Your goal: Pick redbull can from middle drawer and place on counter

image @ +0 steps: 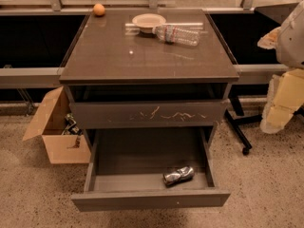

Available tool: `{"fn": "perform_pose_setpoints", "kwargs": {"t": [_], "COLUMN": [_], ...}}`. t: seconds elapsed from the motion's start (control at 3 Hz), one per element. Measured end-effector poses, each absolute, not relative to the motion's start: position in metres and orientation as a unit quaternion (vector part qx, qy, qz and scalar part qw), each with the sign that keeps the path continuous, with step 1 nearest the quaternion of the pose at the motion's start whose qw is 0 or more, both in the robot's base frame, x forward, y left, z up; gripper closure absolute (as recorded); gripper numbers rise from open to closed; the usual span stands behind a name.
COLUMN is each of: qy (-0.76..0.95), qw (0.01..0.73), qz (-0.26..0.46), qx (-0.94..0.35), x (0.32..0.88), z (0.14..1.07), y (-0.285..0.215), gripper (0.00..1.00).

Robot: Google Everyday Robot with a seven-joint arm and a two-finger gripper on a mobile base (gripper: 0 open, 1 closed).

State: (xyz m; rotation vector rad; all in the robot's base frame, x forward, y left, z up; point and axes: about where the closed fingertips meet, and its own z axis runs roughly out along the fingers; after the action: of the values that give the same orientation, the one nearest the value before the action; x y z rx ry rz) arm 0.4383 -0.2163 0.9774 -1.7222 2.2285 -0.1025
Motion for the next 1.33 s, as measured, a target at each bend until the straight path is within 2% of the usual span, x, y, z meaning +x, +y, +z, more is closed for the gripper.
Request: {"fn": "perform_pose_setpoints", "kwargs": {"t": [0.33,1.33], "qy": [0.777,0.697], "qw": [0.167,0.225], "qz": [-0.037,0.146], "qx": [-0.605,-0.665], "x": [0.438,0.444], "z": [0.978,0.796], "y": [-0.215,-0.173], "gripper": [0.00,0.00]}}
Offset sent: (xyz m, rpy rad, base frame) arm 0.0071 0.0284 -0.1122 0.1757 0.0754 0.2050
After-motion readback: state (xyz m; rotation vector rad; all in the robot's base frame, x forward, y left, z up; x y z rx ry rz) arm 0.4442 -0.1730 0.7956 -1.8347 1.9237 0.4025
